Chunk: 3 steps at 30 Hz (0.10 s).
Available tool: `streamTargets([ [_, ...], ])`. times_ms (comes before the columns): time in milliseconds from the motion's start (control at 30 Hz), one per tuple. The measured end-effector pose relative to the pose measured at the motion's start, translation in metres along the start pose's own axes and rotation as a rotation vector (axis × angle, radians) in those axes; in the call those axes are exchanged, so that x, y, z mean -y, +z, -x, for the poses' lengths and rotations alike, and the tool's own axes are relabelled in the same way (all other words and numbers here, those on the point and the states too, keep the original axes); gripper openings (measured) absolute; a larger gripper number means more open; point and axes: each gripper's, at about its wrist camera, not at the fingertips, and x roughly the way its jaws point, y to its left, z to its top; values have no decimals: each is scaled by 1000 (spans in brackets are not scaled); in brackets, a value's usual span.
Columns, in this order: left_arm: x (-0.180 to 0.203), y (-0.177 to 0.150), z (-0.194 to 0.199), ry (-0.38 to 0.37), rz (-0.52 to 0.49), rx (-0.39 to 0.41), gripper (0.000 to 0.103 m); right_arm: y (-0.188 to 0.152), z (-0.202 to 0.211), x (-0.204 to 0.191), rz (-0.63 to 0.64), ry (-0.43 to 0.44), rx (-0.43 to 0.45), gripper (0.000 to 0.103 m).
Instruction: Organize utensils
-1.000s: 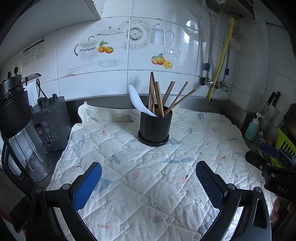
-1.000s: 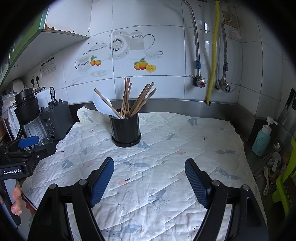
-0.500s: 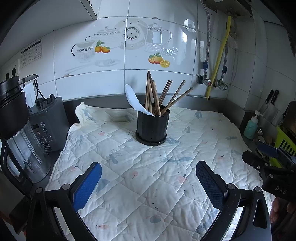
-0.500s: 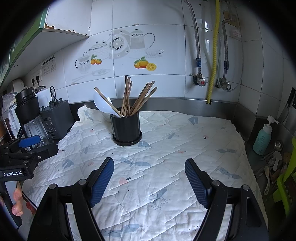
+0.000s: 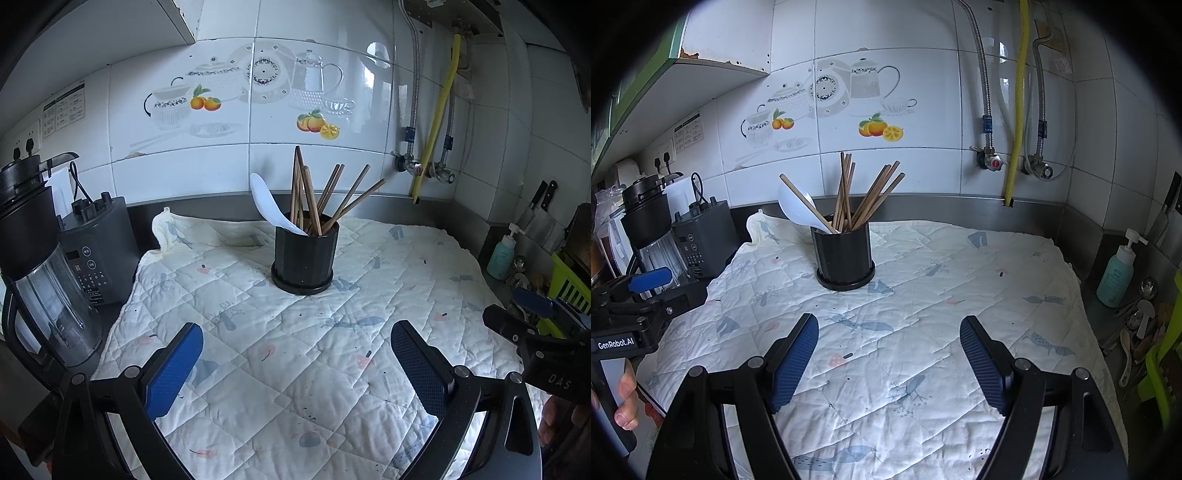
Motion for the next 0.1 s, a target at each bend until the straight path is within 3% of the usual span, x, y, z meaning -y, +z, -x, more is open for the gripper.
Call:
streamTargets([
  [100,0,1,0,-10,-2,-7,103,-1,0,1,-5,0,0,87],
])
